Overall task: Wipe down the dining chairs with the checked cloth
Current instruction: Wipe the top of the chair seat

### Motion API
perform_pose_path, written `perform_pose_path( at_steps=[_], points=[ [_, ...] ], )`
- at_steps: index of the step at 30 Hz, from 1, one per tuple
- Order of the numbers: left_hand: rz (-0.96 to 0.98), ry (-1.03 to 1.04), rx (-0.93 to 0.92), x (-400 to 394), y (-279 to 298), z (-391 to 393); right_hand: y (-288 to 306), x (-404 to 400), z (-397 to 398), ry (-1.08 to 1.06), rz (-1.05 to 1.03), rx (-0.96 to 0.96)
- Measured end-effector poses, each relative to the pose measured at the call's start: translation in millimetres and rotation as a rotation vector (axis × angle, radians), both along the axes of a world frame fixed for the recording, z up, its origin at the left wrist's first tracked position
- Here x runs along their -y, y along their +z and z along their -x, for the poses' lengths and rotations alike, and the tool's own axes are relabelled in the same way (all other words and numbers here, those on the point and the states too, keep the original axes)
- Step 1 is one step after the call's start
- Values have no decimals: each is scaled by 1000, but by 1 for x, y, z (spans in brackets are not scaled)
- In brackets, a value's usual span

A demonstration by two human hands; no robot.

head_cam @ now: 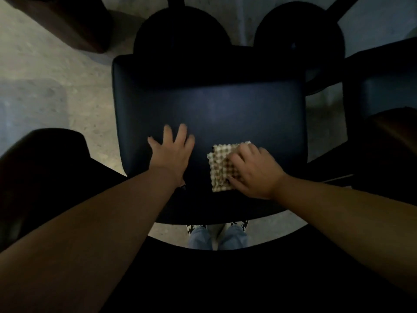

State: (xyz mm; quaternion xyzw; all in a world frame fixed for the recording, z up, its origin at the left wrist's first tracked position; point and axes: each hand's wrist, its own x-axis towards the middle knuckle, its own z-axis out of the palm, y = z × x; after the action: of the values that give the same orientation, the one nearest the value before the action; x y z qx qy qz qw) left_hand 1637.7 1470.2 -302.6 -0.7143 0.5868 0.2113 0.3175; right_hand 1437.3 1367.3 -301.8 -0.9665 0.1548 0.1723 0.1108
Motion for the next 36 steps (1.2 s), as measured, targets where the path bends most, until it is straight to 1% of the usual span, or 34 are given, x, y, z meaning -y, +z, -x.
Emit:
perform_pose_path(
  at_steps=[2,4,5,8,10,13,15,17,20,22,24,25,29,32,34,36],
  points=[
    [-13,87,-13,2,1,-1,-1,-3,-3,-121,-24,-111],
    [-43,149,-81,7,-1,-6,-4,-9,-4,-233,-85,-221],
    [-62,174,-120,9,-3,-9,-5,-13,-7,-291,-118,-243],
    [-103,189,-181,16,-4,-17,-11,-20,-18,-442,-204,-182],
    [-101,188,-189,18,-3,-17,-14,-21,-27,-472,-259,-125],
    [-87,219,-188,17,-4,-16,-15,-27,-38,-551,-322,-106],
    [-79,237,-186,17,-7,-16,-12,-32,-41,-598,-300,-104],
    [-74,240,-194,17,-9,-17,-7,-35,-38,-576,-199,-119],
    [-69,230,-199,16,-10,-18,-3,-33,-31,-556,-46,-233],
    [-69,229,-196,16,-8,-18,-3,-36,-31,-625,-74,-276],
    [-70,234,-196,16,-6,-17,-7,-44,-34,-717,-123,-272],
    [-76,234,-198,17,-5,-17,-10,-48,-35,-735,-114,-260],
    [-121,218,-230,19,-4,-19,-19,-55,-41,-749,-64,-258],
    [-151,198,-290,24,-1,-26,-23,-55,-47,-680,-20,-259],
    [-168,195,-318,25,1,-30,-21,-65,-46,-554,-47,-214],
    [-174,187,-318,23,0,-31,-21,-69,-40,-320,-125,-164]
  ],
)
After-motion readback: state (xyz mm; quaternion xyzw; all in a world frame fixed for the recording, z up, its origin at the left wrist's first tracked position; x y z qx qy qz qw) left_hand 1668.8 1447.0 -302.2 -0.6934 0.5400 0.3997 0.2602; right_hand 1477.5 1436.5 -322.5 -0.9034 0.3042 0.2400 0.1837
